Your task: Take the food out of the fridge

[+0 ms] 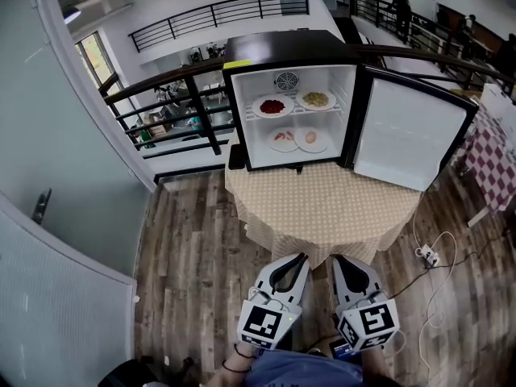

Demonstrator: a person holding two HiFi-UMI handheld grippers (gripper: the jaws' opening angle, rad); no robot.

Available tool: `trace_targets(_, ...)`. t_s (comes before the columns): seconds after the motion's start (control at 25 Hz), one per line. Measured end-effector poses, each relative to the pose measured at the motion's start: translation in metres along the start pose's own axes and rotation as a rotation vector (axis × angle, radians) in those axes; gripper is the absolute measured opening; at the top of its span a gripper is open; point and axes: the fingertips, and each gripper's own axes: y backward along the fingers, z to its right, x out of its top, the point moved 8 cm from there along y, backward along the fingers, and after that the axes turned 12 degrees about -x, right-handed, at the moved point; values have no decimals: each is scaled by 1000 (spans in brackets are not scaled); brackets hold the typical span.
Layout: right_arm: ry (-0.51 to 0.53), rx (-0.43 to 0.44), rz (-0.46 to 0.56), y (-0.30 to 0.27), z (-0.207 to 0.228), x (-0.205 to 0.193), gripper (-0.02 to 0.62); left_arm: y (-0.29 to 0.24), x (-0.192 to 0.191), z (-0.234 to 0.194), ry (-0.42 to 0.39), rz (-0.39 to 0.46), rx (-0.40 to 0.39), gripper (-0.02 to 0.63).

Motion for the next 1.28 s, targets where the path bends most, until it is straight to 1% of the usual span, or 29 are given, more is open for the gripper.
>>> trace_targets(0.12, -6, -19, -13, -28, -5, 9, 15, -10, 5, -31, -26, -7, -15, 18)
trace_targets(0.32, -19, -46, -29, -79, -13, 14, 15, -19, 2, -83, 1, -7, -55, 18)
trace_targets(0.48, -22, -65, -34, -114, -27, 18, 15, -20, -1, -123, -4, -14, -80, 18)
trace_targets(0.68, -18, -82, -46, -149, -47, 23, 15, -20, -3, -164, -5, 0, -109, 18)
trace_targets(0.88, -11, -109, -54, -171, -61, 25, 15, -18, -5, -194, -2, 39, -134, 18)
trace_targets(1.08, -14, -142, -74, -178, -64, 22, 15, -17, -12, -208, -2, 24, -160, 18)
trace_targets(1.28, -31, -166, -66, -183, -59, 26, 15, -19, -12, -214, 0, 28, -168, 18)
